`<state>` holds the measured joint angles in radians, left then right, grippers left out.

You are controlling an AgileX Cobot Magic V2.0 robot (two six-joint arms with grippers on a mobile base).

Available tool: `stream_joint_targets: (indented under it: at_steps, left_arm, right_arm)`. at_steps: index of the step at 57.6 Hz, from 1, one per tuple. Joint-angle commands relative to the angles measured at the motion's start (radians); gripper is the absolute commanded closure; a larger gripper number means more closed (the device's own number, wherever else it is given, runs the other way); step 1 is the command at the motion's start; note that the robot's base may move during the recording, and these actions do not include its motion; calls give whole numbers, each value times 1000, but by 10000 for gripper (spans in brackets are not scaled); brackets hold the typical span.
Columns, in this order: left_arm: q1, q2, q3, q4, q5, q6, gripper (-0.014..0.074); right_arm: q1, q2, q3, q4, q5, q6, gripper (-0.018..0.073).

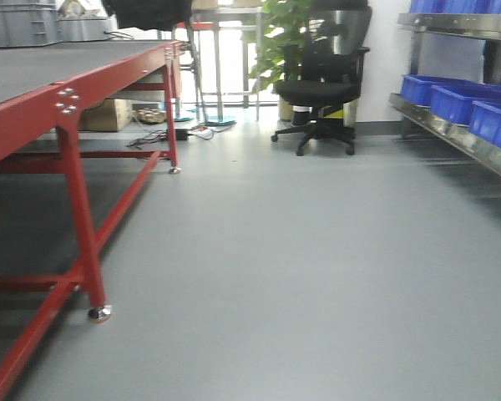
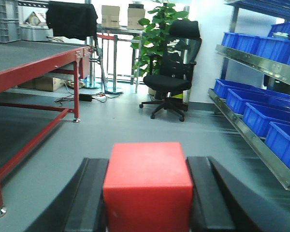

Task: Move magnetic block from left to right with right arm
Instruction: 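Drive the base away from the table holding the cube in the right gripper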

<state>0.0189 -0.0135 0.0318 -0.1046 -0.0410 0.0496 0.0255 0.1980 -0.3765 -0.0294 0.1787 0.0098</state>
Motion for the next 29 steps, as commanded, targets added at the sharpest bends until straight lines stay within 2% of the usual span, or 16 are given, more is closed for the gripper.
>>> stream_joint_targets:
  at_steps: [1,29]
  left_arm:
    - [-7,-10,8,-5,-91,2,722]
    - [-7,-10,8,-5,-91,2,722]
  right_arm:
    - [-5,13,-28,-8,-88,-10,313]
    - [-5,13,-28,-8,-86,-10,313]
